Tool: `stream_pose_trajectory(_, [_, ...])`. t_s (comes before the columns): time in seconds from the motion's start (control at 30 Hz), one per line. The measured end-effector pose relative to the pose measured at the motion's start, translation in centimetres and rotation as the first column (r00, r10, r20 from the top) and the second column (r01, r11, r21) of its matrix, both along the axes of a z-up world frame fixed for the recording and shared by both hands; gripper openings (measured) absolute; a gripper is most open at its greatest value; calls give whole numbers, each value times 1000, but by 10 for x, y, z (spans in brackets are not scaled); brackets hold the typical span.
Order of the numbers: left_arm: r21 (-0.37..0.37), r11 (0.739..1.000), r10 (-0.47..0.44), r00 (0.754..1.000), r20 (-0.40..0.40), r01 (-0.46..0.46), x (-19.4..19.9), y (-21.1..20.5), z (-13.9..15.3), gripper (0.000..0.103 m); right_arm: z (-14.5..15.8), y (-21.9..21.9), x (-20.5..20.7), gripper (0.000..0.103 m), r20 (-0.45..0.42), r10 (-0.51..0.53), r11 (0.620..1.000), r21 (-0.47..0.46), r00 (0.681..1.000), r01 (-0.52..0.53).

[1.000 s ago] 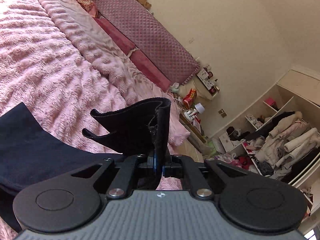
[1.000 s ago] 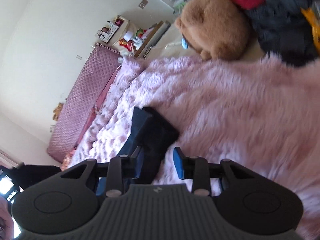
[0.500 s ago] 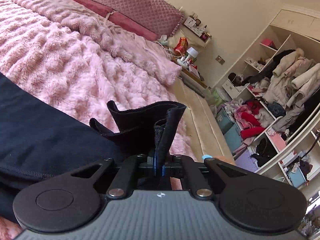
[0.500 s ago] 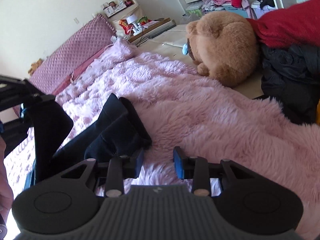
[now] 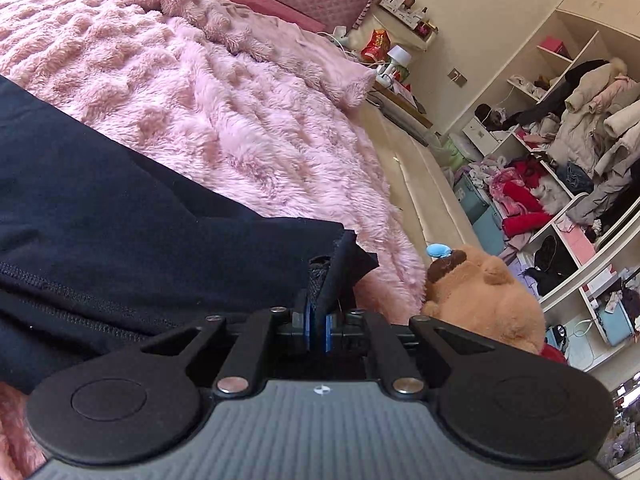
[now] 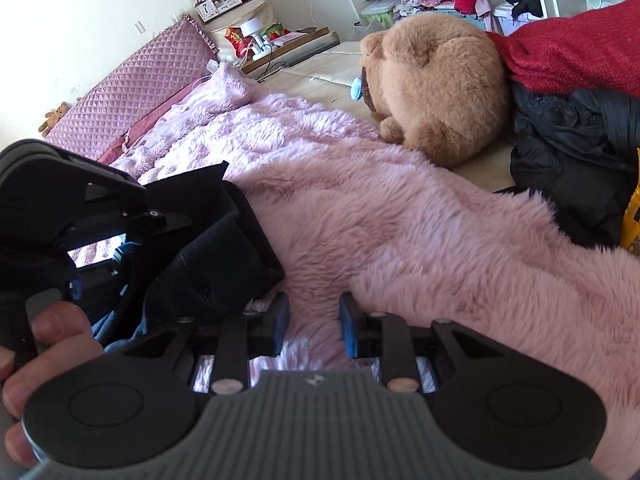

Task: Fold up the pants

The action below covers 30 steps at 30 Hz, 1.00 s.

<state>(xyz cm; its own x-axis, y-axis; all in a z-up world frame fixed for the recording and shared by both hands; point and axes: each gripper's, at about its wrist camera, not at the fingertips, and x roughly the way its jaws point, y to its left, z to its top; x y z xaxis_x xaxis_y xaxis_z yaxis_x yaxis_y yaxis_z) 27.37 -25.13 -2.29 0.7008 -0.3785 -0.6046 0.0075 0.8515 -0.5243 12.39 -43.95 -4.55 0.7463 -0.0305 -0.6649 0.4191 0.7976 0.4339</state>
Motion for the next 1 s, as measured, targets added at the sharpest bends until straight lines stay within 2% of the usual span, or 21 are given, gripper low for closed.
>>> stream_pose_trajectory(0.1, [6,999,-47,999,-10,47,-1,-8,-6,22,0,-1,-2,22,5,-7,1000,14,1000,7])
stream_pose_trajectory(0.13, [12,997,-74,997,1,74,-3,-10,-4,32,0,-1,-3,22,8,-9,1000,21,1000,9])
stream_pose_trajectory(0.17, [-18,989,-144,989,28,144,-7,-10,-1,38,0,-3,-3,22,11,-11,999,30,1000,10])
stream_pose_trajectory(0.23, [-136,953,-261,961,90,271,-15,0,8,41,-1,-8,-5,22,11,-16,998,64,1000,15])
stream_pose_trajectory(0.27, [-195,928,-298,947,122,317,-22,9,16,48,-1,-11,-6,22,11,-20,996,86,1000,19])
stream_pose_trajectory(0.33, [-210,913,-320,933,163,350,-37,28,37,51,-2,-15,-7,22,13,-25,993,114,1000,23])
stream_pose_trajectory(0.37, [-201,917,-313,934,171,345,-45,41,47,52,-2,-16,-7,22,14,-25,993,117,1000,23])
stream_pose_trajectory(0.43, [-184,931,-284,942,176,315,-61,73,65,54,-1,-13,-7,23,14,-24,994,107,1000,22])
stream_pose_trajectory(0.5, [-153,952,-237,955,179,265,-75,109,78,55,1,-11,-8,28,25,-22,994,104,999,19])
stream_pose_trajectory(0.53, [-138,965,-196,965,175,222,-83,131,82,56,3,-9,-10,33,45,-18,993,116,999,13])
stream_pose_trajectory(0.6, [-147,976,-135,978,157,158,-95,174,82,56,5,-10,-15,34,120,13,980,195,993,-37])
stream_pose_trajectory(0.63, [-154,979,-110,984,139,131,-103,197,77,56,4,-11,-17,34,159,34,962,263,987,-76])
stream_pose_trajectory(0.7, [-169,985,-19,996,83,33,-120,236,59,56,-2,-13,-20,38,231,64,890,427,971,-160])
stream_pose_trajectory(0.73, [-186,982,36,998,42,-28,-127,257,48,56,-6,-13,-20,47,263,74,842,501,962,-202])
stream_pose_trajectory(0.77, [-211,974,89,996,9,-85,-134,277,36,56,-12,-11,-19,59,276,81,797,560,958,-229])
stream_pose_trajectory(0.83, [-272,942,191,980,-52,-198,-143,314,11,55,-21,-3,-16,65,274,87,737,629,958,-247])
stream_pose_trajectory(0.93, [-354,873,295,942,-162,-335,-142,358,-24,55,-34,8,-12,63,229,77,715,666,970,-214])
stream_pose_trajectory(1.0, [-409,835,318,929,-189,-369,-141,377,-43,55,-41,11,-8,63,212,70,705,681,975,-199])
